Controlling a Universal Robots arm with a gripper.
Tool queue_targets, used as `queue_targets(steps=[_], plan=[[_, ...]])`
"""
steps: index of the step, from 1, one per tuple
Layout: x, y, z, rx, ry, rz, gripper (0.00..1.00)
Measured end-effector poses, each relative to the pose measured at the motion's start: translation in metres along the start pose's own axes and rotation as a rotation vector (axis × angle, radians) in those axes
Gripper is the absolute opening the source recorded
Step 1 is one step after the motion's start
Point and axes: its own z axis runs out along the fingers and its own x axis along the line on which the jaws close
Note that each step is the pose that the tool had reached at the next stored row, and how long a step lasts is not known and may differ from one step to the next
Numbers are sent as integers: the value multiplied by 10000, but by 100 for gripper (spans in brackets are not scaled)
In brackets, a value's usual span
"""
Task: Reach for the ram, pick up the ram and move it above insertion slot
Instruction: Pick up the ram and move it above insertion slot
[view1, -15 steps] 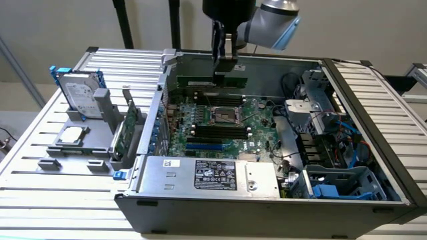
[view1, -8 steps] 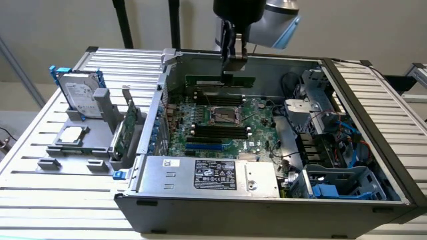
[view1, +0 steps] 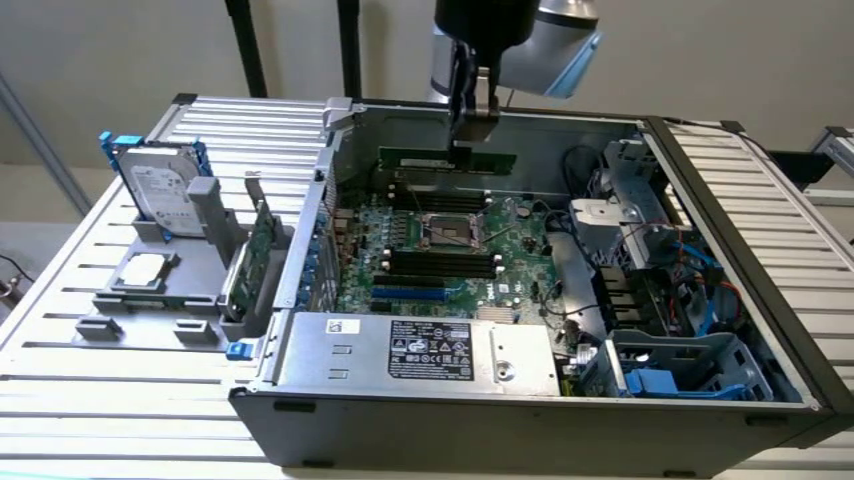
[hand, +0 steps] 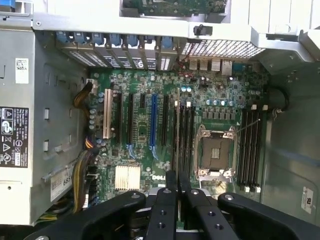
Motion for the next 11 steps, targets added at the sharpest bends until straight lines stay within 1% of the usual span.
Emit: queue_targets(steps=[4,11], plan=[[-54,-2,6,2,11,82,13],[-60,-3,7,3,11,97,13]])
